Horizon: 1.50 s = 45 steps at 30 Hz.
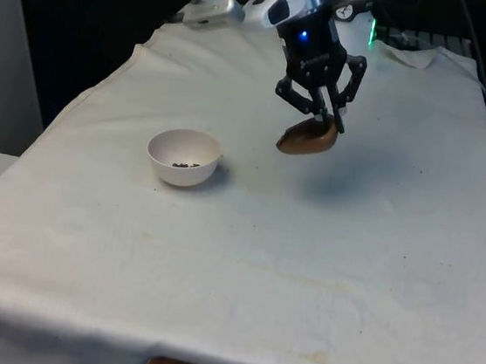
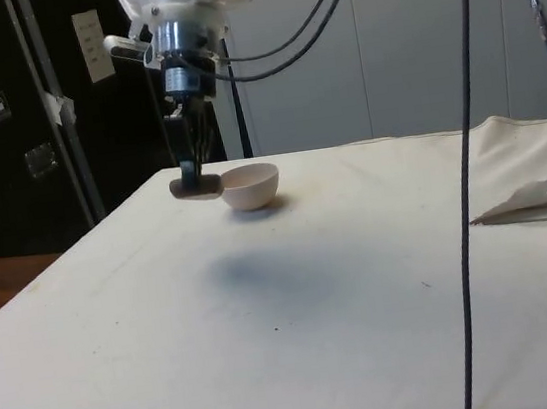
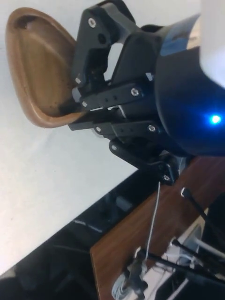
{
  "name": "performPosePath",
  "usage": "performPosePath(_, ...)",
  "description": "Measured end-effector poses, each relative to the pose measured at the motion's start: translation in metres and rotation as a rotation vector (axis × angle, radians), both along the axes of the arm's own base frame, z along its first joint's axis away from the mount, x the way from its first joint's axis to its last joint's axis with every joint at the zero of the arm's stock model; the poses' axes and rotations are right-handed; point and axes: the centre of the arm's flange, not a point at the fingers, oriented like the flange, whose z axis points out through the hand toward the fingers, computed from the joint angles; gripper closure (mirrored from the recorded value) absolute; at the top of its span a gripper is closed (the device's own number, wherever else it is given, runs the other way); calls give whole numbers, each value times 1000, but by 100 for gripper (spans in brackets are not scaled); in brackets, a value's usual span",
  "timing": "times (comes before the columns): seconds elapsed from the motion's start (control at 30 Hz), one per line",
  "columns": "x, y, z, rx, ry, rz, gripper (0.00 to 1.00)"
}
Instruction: Pour the coffee beans from the cup into the bowl.
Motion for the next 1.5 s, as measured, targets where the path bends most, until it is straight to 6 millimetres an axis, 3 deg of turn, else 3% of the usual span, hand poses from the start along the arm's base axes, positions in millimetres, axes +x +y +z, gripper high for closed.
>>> performPosePath(1.23,4,66,-20,-234,50,53,100)
performPosePath(1.5,2,67,-26,-265,44,63,100)
